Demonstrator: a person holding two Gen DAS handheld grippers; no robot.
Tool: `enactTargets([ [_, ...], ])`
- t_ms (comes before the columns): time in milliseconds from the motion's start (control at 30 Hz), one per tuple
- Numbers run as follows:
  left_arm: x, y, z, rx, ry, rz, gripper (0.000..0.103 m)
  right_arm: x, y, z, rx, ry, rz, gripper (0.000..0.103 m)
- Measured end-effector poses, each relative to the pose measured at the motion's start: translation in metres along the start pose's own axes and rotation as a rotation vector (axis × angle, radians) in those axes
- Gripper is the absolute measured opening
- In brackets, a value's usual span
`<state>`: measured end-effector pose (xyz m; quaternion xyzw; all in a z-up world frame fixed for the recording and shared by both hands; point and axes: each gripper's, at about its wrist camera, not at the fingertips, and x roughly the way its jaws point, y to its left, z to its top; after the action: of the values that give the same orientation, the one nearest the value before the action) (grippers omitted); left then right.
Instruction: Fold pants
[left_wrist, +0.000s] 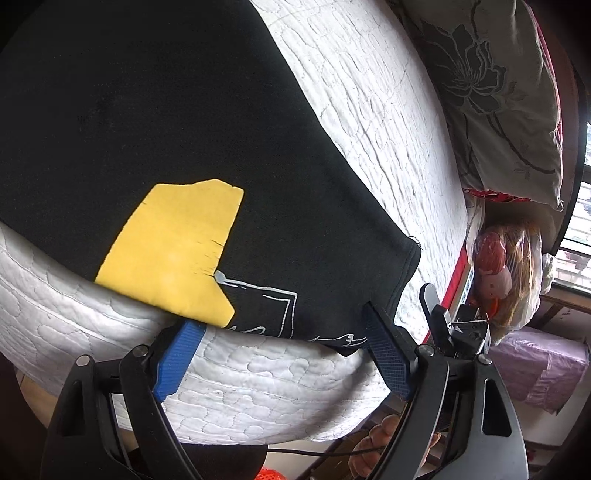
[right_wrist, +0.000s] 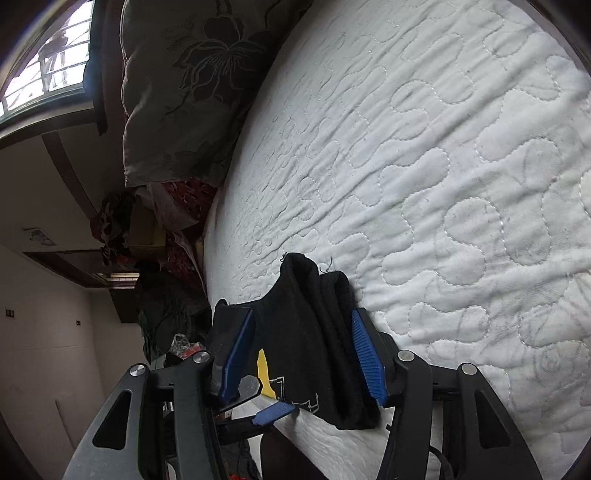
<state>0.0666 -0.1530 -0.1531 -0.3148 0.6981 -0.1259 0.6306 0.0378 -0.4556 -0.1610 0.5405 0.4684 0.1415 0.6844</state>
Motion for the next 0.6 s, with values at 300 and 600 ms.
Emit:
enactTargets([
  [300, -0.003, 0.007, 0.006, -0.057, 0.01, -0.067, 0.069, 0.018, 0.0, 0.006, 0.088, -0.003, 0.06, 0.057],
  [600, 0.018, -0.012, 0.001, -0.006, 0.067, -0.076, 0.042, 0.012, 0.001, 0.015, 0.05, -0.014, 0.021, 0.029],
])
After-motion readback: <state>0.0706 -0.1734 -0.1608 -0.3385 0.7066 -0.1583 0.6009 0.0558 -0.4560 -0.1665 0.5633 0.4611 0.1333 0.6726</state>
